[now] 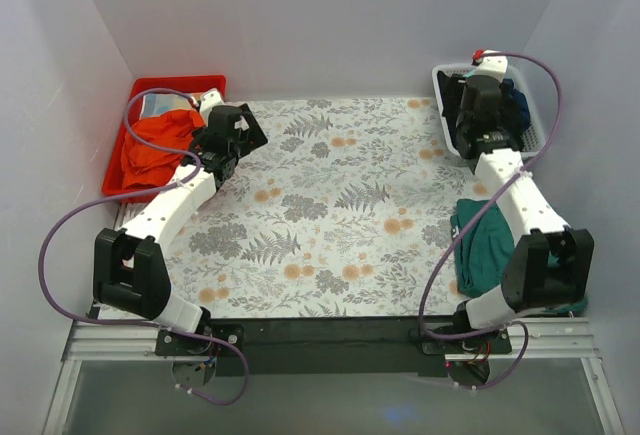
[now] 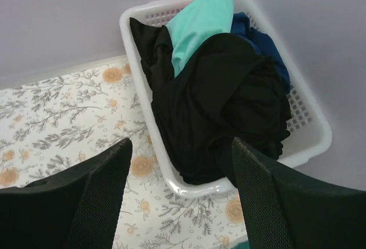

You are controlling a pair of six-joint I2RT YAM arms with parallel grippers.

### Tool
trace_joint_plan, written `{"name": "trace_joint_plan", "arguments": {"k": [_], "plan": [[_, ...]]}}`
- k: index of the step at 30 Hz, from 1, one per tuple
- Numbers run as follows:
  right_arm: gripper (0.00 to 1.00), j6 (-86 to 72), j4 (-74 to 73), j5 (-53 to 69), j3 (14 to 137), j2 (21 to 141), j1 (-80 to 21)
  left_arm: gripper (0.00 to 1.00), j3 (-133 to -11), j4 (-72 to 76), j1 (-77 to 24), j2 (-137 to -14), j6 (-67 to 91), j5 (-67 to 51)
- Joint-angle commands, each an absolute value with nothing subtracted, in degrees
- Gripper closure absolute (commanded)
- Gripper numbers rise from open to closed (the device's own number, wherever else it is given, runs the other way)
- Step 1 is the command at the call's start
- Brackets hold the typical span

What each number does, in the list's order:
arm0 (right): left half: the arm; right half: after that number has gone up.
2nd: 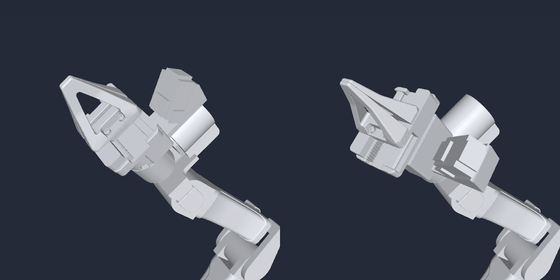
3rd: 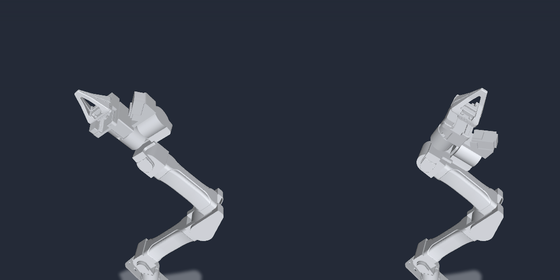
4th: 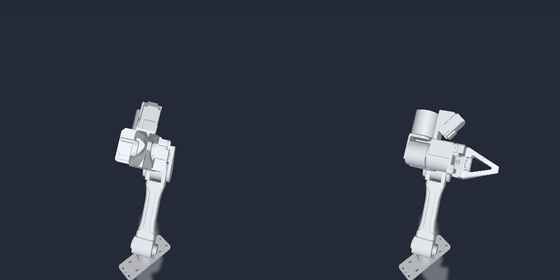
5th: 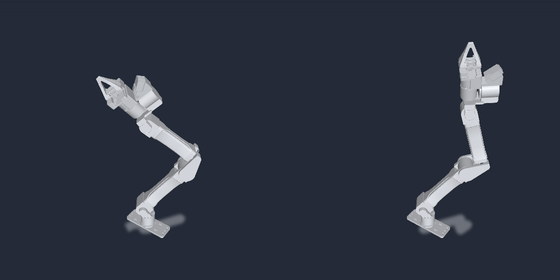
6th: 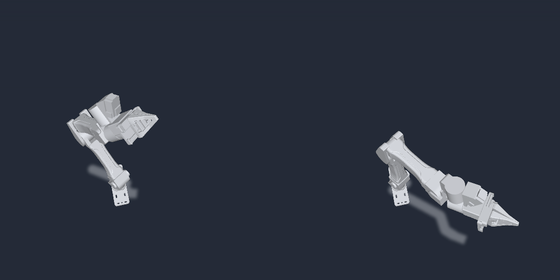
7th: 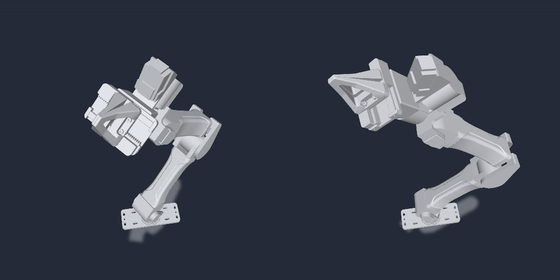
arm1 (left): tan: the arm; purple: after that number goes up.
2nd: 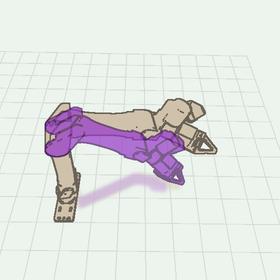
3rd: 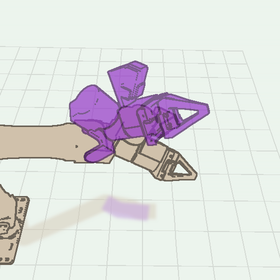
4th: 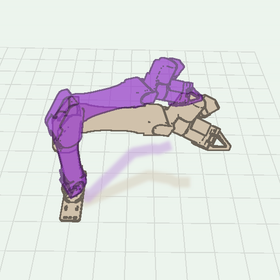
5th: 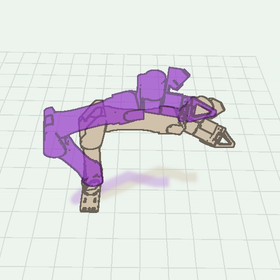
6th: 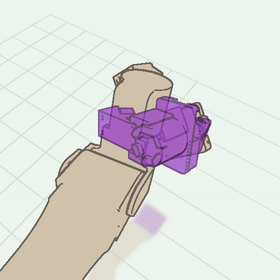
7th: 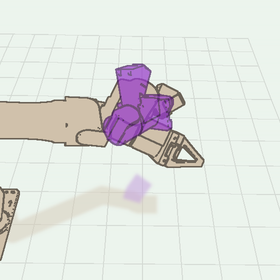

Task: Fold and stack the t-shirts
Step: Grab crumpled tshirt from bin with the right arm

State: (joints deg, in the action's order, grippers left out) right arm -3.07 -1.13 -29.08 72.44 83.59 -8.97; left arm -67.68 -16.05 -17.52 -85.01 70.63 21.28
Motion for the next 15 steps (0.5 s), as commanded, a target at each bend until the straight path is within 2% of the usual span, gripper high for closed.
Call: {"name": "trace_joint_plan", "arguments": {"k": [1, 5, 8, 13, 15], "plan": [[0.27, -7.8, -5.3, -25.5, 82.3, 92.1, -4.8, 0.07, -68.6, -16.8, -18.0, -82.6, 72.4, 22.3], [0.35, -10.2, -8.2, -27.3, 90.8, 99.2, -3.1, 0.07, -69.1, -16.9, -18.0, -83.1, 72.9, 22.8], [0.42, -12.3, -8.9, -27.5, 92.0, 103.2, -2.7, 0.07, -69.0, -16.9, -18.0, -83.4, 73.8, 24.9], [0.47, -14.4, -4.6, -30.7, 88.9, 106.1, -2.7, 0.07, -68.4, -16.8, -18.0, -83.4, 75.3, 27.7], [0.47, -14.6, -0.5, -32.3, 83.3, 104.3, -3.3, 0.07, -67.8, -16.3, -18.0, -83.7, 75.2, 27.9]]}}
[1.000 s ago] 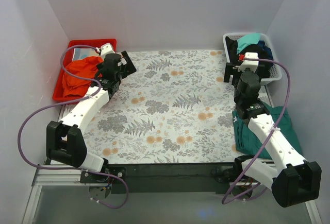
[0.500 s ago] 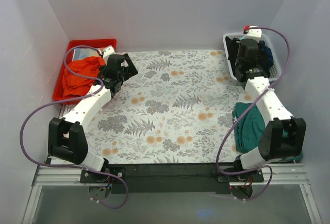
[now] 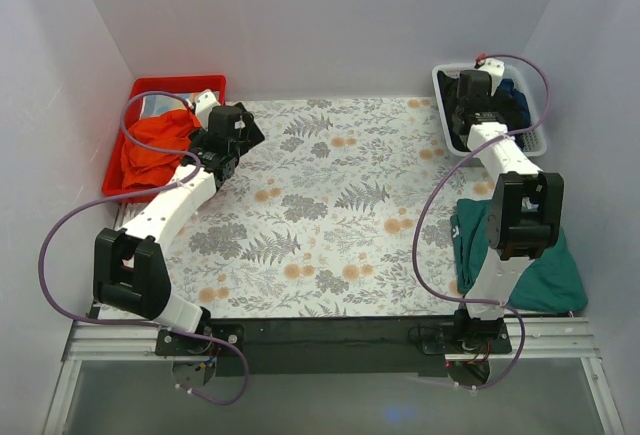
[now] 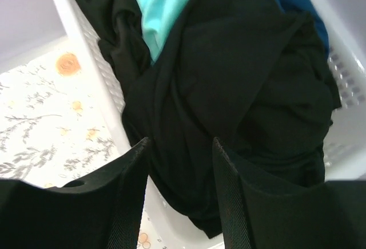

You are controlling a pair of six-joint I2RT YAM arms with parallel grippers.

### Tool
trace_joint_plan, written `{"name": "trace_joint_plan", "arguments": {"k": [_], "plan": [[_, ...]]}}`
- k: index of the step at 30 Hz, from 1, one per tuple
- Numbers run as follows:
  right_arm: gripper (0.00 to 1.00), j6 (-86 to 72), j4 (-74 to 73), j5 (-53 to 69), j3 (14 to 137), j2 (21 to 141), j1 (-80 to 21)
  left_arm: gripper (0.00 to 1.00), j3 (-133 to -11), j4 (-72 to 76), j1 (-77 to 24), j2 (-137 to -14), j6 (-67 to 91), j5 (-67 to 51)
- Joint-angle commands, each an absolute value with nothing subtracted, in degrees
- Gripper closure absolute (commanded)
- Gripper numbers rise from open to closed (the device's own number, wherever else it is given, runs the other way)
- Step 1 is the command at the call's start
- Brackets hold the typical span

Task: Fold and stack the t-shirts
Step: Grab crumpled tshirt from bin with the right arm

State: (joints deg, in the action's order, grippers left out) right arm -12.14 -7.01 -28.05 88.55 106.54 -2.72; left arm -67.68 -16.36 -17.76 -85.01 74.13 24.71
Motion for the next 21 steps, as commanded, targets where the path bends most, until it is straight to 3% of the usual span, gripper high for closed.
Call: {"name": "trace_joint_plan", "arguments": {"k": [1, 4, 10, 21], "plan": [[0.47, -14.9, 2.7, -33.3, 81.7, 103.9, -3.3, 0.07, -67.6, -16.0, -18.0, -83.7, 75.0, 28.0], [0.45, -15.5, 6.3, -37.9, 78.9, 103.4, -3.8, 0.07, -66.5, -15.2, -18.0, -84.1, 74.3, 29.3], [0.32, -13.1, 9.4, -41.4, 78.4, 106.1, -4.9, 0.07, -66.1, -13.4, -18.0, -84.8, 73.7, 27.4], [0.24, -8.6, 11.1, -45.3, 76.7, 107.0, -5.1, 0.07, -66.4, -12.6, -18.0, -86.1, 73.7, 24.6]]}}
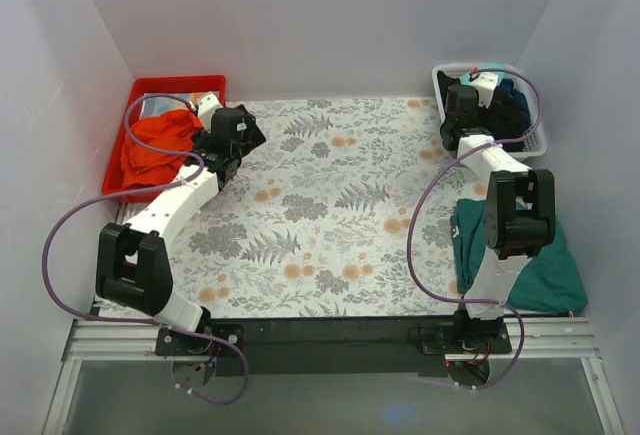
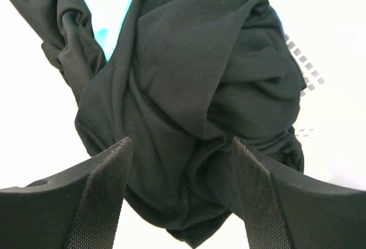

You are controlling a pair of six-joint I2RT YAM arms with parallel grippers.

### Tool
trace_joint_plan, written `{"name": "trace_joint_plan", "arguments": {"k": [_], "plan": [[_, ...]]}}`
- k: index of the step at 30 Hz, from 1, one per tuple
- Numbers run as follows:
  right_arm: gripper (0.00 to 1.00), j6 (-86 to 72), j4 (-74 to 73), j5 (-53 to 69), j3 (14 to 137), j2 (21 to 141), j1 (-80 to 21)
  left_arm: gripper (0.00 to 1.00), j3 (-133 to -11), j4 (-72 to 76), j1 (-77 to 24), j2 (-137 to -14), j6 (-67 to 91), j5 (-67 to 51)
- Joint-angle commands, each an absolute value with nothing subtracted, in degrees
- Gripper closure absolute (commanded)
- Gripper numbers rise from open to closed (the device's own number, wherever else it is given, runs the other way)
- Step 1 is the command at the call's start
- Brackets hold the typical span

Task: Fold and stack the t-shirts
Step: Grab crumpled tshirt from bin with the right arm

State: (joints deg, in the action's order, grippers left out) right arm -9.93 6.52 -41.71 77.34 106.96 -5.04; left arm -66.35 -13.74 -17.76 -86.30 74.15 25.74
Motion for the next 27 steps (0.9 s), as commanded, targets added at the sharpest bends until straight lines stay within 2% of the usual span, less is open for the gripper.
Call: {"name": "trace_joint_plan", "arguments": {"k": [1, 11, 17, 21, 27], "plan": [[0.23, -8.6, 11.6, -45.4, 76.7, 107.4, -5.2, 0.07, -66.3, -12.6, -18.0, -86.0, 73.7, 24.5], [0.23, -7.1, 13.2, -47.1, 83.3, 116.8, -4.0, 0.06, -65.0, -10.8, -18.0, -84.4, 72.5, 24.5], [0.58, -6.3, 12.7, -46.2, 86.6, 120.1, -3.5, 0.06, -65.0, -10.9, -18.0, -84.8, 71.9, 25.1], [0.98, -6.3, 12.2, -46.6, 86.2, 119.8, -3.4, 0.06, -65.0, -10.9, -18.0, -85.0, 71.8, 25.0], [0.99, -6.9, 12.2, -48.6, 84.5, 115.1, -4.9, 0.06, -65.0, -10.9, -18.0, -85.3, 72.2, 23.9]]}}
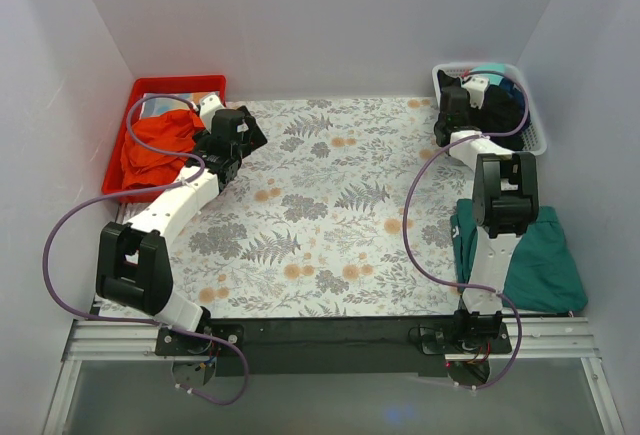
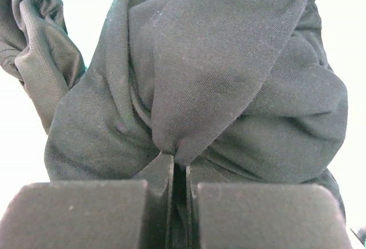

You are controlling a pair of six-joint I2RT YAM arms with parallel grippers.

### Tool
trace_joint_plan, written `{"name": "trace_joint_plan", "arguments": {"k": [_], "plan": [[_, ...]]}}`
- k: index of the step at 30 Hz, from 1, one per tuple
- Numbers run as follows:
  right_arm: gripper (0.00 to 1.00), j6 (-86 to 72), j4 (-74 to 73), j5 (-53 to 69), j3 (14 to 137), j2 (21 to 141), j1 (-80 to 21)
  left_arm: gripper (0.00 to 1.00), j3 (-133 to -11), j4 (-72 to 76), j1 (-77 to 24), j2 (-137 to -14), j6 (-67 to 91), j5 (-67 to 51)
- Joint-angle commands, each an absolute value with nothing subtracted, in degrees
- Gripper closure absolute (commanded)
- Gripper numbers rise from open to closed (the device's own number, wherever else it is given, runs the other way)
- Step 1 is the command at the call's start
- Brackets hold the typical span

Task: Fold and stack the t-shirts
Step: Grab crumpled tshirt from bin with the right arm, then move the tshirt to the center of the board

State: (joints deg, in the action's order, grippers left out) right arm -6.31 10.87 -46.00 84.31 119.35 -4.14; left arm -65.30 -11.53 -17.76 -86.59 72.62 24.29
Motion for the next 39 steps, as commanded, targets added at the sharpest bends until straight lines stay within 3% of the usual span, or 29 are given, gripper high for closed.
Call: {"name": "trace_joint_plan", "arguments": {"k": [1, 12, 26, 39], "plan": [[0.99, -6.3, 12.2, -49.3, 84.4, 114.4, -6.2, 0.06, -64.9, -10.9, -18.0, -85.3, 72.4, 23.6], [0.99, -1.3, 12.8, -55.1, 88.4, 102.9, -15.3, 0.07, -65.1, -10.8, -18.0, -85.2, 72.8, 22.9], [0.99, 15.1, 16.9, -50.5, 97.6, 91.1, -27.5, 0.07, -64.9, -10.9, -18.0, -85.3, 74.0, 21.0], [0.99, 17.7, 13.1, -37.4, 87.6, 79.4, -47.4, 0.07, -65.2, -12.3, -18.0, -85.9, 76.5, 24.9]]}}
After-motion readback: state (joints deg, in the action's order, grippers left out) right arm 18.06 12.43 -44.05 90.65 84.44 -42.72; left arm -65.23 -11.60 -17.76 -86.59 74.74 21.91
